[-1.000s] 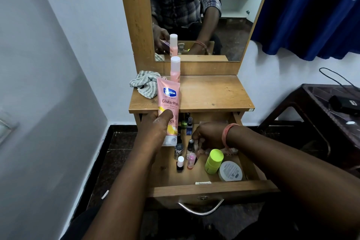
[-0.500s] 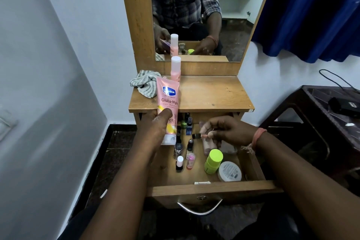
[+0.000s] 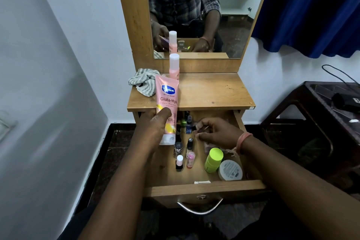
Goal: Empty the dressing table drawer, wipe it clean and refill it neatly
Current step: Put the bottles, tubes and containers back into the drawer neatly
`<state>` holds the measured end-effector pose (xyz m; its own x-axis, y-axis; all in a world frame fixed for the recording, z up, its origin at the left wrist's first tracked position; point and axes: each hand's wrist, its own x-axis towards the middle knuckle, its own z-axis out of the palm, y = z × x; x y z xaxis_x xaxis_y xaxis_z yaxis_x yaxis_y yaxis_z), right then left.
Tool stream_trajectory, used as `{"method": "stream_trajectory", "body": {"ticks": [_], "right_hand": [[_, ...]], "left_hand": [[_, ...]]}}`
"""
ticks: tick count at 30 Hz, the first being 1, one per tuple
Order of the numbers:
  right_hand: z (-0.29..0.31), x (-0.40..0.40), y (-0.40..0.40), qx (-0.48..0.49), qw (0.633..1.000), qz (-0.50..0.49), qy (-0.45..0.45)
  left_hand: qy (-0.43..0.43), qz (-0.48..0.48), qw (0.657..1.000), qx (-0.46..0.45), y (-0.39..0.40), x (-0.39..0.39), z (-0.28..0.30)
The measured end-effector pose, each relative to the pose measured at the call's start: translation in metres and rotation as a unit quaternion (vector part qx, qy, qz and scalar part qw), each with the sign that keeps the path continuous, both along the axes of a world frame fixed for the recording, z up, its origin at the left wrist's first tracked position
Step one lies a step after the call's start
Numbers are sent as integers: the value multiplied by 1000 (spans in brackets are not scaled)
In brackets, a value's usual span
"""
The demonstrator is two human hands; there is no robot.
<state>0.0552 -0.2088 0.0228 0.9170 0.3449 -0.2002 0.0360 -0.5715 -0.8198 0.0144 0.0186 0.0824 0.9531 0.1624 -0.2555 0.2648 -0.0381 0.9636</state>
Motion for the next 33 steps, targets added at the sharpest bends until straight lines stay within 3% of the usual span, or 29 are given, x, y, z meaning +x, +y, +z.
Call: {"method": "stream_trajectory", "body": {"ticks": [14,33], "right_hand": [[-1,12,28,-132,989,22,-62],[-1,14,22,-184,980,35,-64]], "left_hand": [[7,-32,999,0,9,-3,3],[38,-40,998,14,8,-8,7]]}}
